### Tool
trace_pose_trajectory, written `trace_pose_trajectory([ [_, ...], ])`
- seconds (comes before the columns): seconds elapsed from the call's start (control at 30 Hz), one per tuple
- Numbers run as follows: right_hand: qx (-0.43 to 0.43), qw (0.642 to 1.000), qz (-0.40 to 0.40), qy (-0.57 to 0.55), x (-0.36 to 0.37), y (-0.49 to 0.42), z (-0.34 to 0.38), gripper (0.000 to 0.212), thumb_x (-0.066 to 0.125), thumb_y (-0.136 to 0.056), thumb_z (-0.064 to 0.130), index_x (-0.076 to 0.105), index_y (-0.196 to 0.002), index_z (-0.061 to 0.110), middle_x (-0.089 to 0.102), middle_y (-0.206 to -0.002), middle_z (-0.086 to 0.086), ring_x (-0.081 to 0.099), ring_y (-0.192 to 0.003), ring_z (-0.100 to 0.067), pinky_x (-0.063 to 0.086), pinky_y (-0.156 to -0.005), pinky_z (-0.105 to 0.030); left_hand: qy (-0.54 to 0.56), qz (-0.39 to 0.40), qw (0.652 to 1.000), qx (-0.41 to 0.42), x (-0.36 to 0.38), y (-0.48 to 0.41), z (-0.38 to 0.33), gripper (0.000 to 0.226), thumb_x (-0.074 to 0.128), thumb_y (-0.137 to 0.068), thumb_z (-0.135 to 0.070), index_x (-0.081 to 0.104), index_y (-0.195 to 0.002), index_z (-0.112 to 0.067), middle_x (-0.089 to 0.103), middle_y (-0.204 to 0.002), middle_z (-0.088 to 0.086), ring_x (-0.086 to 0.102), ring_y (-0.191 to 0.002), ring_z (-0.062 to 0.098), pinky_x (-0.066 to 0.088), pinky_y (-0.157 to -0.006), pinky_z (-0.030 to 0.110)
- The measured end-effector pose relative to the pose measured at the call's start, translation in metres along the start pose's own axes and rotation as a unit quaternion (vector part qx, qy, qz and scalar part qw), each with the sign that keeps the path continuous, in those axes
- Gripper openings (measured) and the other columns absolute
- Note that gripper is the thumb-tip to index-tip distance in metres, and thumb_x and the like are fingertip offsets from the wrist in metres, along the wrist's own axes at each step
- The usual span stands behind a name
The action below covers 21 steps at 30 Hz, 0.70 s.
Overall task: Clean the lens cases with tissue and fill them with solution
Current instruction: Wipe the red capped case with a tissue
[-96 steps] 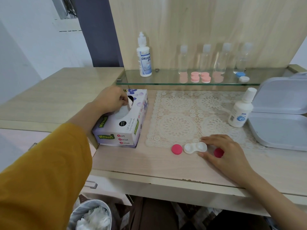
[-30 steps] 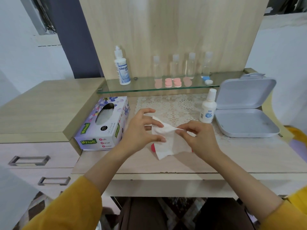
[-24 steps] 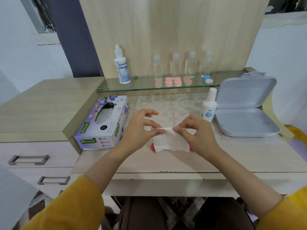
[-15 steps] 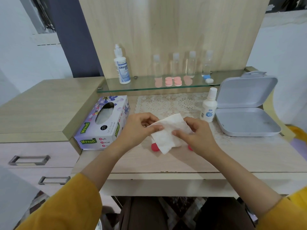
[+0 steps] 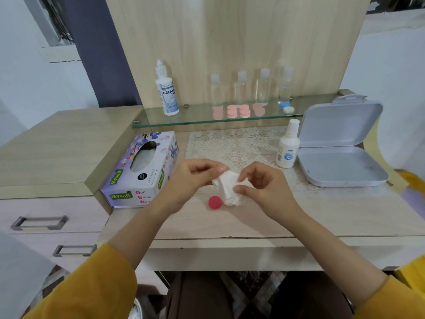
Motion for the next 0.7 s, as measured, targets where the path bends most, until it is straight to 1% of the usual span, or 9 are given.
trace_pose_trajectory([
  [0.1,0.014,0.999,-0.029,-0.001,0.004,0.0,-0.001,0.034,0.075,-0.067,-0.003,0.053,-0.073,0.022,0.058,-0.056,0.005,0.049,-0.05,-0.007,0.039,-0.05,-0.019,-0.013,-0.037,0.999,-0.03,0.006,0.001,0.006,0.043,0.072,-0.072,-0.004,0.058,-0.109,-0.02,0.067,-0.096,0.002,0.067,-0.086,0.013,0.054,-0.072,0.023],
  [0.13,0.015,0.999,-0.042,-0.003,0.005,0.0,-0.002,0.034,0.075,-0.067,-0.003,0.054,-0.074,0.022,0.059,-0.055,0.005,0.051,-0.05,-0.007,0.04,-0.05,-0.019,0.007,-0.052,0.997,-0.057,0.009,0.001,0.009,0.044,0.071,-0.073,-0.001,0.055,-0.109,-0.02,0.065,-0.098,0.003,0.067,-0.086,0.013,0.055,-0.072,0.024],
  [0.23,0.012,0.998,-0.066,-0.006,0.005,0.0,-0.002,0.027,0.076,-0.068,-0.001,0.056,-0.069,0.018,0.057,-0.059,0.003,0.052,-0.055,-0.008,0.043,-0.053,-0.021,0.127,-0.075,0.98,-0.134,0.019,0.005,0.012,0.022,0.064,-0.079,0.001,0.058,-0.098,-0.009,0.067,-0.091,0.009,0.068,-0.077,0.015,0.057,-0.071,0.027],
  [0.3,0.007,0.998,-0.06,-0.01,0.004,0.0,-0.003,0.021,0.075,-0.072,0.004,0.059,-0.069,0.017,0.06,-0.065,-0.003,0.054,-0.061,-0.013,0.045,-0.058,-0.025,0.154,-0.081,0.976,-0.133,0.018,0.004,0.015,0.013,0.06,-0.083,0.0,0.06,-0.095,-0.003,0.069,-0.085,0.01,0.069,-0.073,0.015,0.057,-0.068,0.025],
  [0.37,0.002,0.999,-0.054,-0.002,-0.001,-0.001,-0.003,0.013,0.07,-0.078,0.01,0.062,-0.07,0.016,0.065,-0.071,-0.004,0.059,-0.063,-0.014,0.048,-0.063,-0.027,0.151,-0.096,0.978,-0.111,0.014,0.002,0.015,0.01,0.059,-0.084,-0.004,0.061,-0.094,-0.005,0.07,-0.079,0.005,0.068,-0.071,0.012,0.056,-0.064,0.022],
  [0.43,-0.006,0.998,-0.048,0.044,-0.009,-0.003,-0.004,0.009,0.067,-0.081,0.012,0.065,-0.073,0.016,0.068,-0.075,0.0,0.063,-0.067,-0.015,0.05,-0.069,-0.029,0.1,-0.101,0.986,-0.089,0.006,-0.001,0.014,0.005,0.06,-0.085,-0.008,0.062,-0.088,-0.01,0.07,-0.073,-0.004,0.066,-0.068,0.006,0.054,-0.061,0.018],
  [0.5,-0.018,0.987,-0.015,0.158,-0.018,-0.007,-0.007,0.004,0.069,-0.079,0.014,0.069,-0.081,0.017,0.068,-0.083,0.005,0.062,-0.074,-0.013,0.05,-0.075,-0.028,0.015,-0.079,0.994,-0.078,-0.002,-0.003,0.015,0.005,0.061,-0.084,-0.013,0.065,-0.084,-0.015,0.068,-0.072,-0.009,0.064,-0.067,0.004,0.051,-0.06,0.017],
  [0.6,-0.014,0.937,0.07,0.343,-0.025,-0.012,-0.017,0.025,0.072,-0.077,0.024,0.069,-0.102,0.019,0.064,-0.102,0.004,0.055,-0.089,-0.012,0.042,-0.081,-0.028,-0.093,-0.034,0.991,-0.093,-0.01,-0.007,0.019,0.008,0.061,-0.086,-0.014,0.067,-0.085,-0.019,0.066,-0.077,-0.008,0.06,-0.069,0.004,0.046,-0.059,0.014],
  [0.7,-0.004,0.907,0.116,0.404,-0.021,-0.013,-0.024,0.041,0.069,-0.078,0.032,0.062,-0.117,0.019,0.059,-0.113,0.002,0.048,-0.104,-0.018,0.038,-0.088,-0.03,-0.174,-0.006,0.979,-0.109,-0.011,-0.011,0.024,0.008,0.063,-0.085,-0.015,0.067,-0.086,-0.022,0.065,-0.081,-0.008,0.059,-0.07,0.002,0.044,-0.06,0.013],
])
Point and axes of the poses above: each hand's wrist, its own y-axis away from the middle knuckle, its own x-axis out of the palm, z = x × y, the point moved 1 cm from there along -y, towards the middle knuckle
